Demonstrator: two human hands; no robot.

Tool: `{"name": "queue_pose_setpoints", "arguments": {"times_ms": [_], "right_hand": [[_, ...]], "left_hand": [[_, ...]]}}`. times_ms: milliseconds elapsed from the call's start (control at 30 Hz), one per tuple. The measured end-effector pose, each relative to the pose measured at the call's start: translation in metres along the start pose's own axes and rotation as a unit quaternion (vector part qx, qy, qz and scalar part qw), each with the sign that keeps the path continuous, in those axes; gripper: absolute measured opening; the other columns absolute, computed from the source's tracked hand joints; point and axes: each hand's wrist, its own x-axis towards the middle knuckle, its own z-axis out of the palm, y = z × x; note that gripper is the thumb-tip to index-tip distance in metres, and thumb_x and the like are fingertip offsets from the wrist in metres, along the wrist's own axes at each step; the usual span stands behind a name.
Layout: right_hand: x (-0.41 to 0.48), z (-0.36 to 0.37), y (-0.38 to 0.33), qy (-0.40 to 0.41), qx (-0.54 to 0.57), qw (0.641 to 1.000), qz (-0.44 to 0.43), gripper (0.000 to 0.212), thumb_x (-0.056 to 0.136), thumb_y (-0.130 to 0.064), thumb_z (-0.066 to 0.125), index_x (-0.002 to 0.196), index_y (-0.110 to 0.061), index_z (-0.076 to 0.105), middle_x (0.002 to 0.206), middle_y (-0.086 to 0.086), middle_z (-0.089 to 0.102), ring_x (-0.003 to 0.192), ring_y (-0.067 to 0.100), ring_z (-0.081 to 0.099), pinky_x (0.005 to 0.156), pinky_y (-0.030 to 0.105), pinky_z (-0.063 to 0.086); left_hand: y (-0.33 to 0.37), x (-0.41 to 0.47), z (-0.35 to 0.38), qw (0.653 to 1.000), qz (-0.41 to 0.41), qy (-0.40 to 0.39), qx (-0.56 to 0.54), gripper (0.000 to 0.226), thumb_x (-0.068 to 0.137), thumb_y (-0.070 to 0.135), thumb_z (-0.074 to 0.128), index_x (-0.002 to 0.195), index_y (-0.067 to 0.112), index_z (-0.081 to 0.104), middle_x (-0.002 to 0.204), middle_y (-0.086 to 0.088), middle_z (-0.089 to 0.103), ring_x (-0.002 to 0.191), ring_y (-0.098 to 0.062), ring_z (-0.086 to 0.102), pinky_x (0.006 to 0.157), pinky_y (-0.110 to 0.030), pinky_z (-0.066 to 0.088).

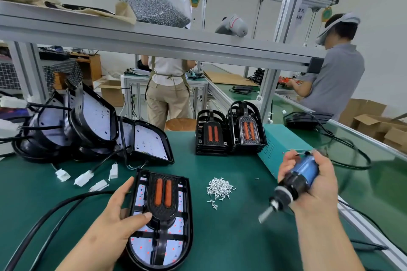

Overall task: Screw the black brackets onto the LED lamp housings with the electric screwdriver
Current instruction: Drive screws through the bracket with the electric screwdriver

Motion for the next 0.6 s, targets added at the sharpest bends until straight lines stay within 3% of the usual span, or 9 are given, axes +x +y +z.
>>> {"name": "queue_pose_setpoints", "arguments": {"times_ms": [100,200,300,400,433,500,567,600], "right_hand": [[-0.004,0.005,0.021,-0.022,0.131,0.991,-0.002,0.034,0.063,-0.033,0.07,0.088,-0.013,0.057,0.073,-0.003,0.062,0.058,0.012,0.061,0.053,0.019,0.051],[-0.005,0.01,0.042,-0.042,0.105,0.993,-0.016,0.03,0.058,-0.035,0.069,0.083,-0.018,0.062,0.067,-0.005,0.059,0.053,0.011,0.06,0.052,0.021,0.051],[-0.005,0.011,0.047,-0.039,0.061,0.995,-0.072,0.024,0.062,-0.039,0.063,0.08,-0.023,0.066,0.063,-0.004,0.058,0.054,0.014,0.058,0.058,0.023,0.048],[-0.003,0.008,0.027,0.019,0.038,0.986,-0.16,0.012,0.069,-0.034,0.065,0.065,-0.025,0.071,0.063,-0.003,0.057,0.058,0.017,0.062,0.065,0.026,0.045],[-0.002,0.005,0.016,0.041,0.042,0.982,-0.179,0.017,0.073,-0.033,0.066,0.06,-0.024,0.071,0.062,-0.003,0.057,0.059,0.017,0.063,0.066,0.026,0.045],[0.0,-0.004,0.0,0.08,0.077,0.977,-0.183,0.012,0.073,-0.032,0.068,0.066,-0.022,0.067,0.063,-0.003,0.055,0.056,0.017,0.061,0.066,0.025,0.047],[0.001,-0.016,-0.007,0.088,0.154,0.968,-0.175,0.015,0.074,-0.031,0.068,0.079,-0.019,0.06,0.065,-0.005,0.053,0.053,0.015,0.057,0.065,0.023,0.048],[0.004,-0.022,-0.006,0.088,0.195,0.962,-0.17,0.016,0.078,-0.032,0.066,0.081,-0.018,0.058,0.065,-0.005,0.053,0.051,0.014,0.055,0.063,0.022,0.049]], "left_hand": [[0.003,-0.002,0.0,1.0,-0.001,0.0,0.004,0.074,0.088,-0.006,0.064,0.14,0.041,0.042,0.09,-0.013,0.077,0.089,-0.031,0.073,0.086,-0.039,0.05],[0.006,-0.001,-0.003,1.0,-0.002,0.001,0.024,0.066,0.088,0.006,0.069,0.135,0.047,0.044,0.089,-0.001,0.078,0.083,-0.017,0.075,0.087,-0.035,0.048],[0.005,0.001,-0.009,0.998,-0.022,0.005,0.053,0.067,0.084,0.016,0.078,0.134,0.048,0.046,0.095,-0.004,0.078,0.094,-0.024,0.073,0.103,-0.048,0.044],[0.004,0.002,-0.01,0.999,-0.03,-0.007,-0.01,0.062,0.087,-0.002,0.065,0.127,0.044,0.051,0.097,-0.016,0.076,0.087,-0.034,0.074,0.091,-0.049,0.049],[0.004,0.001,-0.011,0.999,-0.037,-0.019,-0.019,0.063,0.087,-0.005,0.063,0.125,0.044,0.052,0.097,-0.02,0.076,0.086,-0.037,0.074,0.089,-0.049,0.05],[0.002,0.001,-0.013,0.999,-0.045,-0.019,-0.014,0.064,0.086,-0.005,0.065,0.126,0.044,0.052,0.097,-0.021,0.075,0.086,-0.038,0.074,0.092,-0.051,0.05],[0.003,-0.001,-0.013,0.998,-0.023,0.014,0.061,0.06,0.087,0.013,0.075,0.131,0.044,0.05,0.096,-0.01,0.077,0.086,-0.03,0.074,0.097,-0.05,0.047],[0.004,-0.002,-0.012,0.989,0.009,0.048,0.139,0.057,0.084,0.034,0.077,0.132,0.045,0.049,0.098,-0.003,0.077,0.086,-0.023,0.073,0.098,-0.047,0.047]]}}
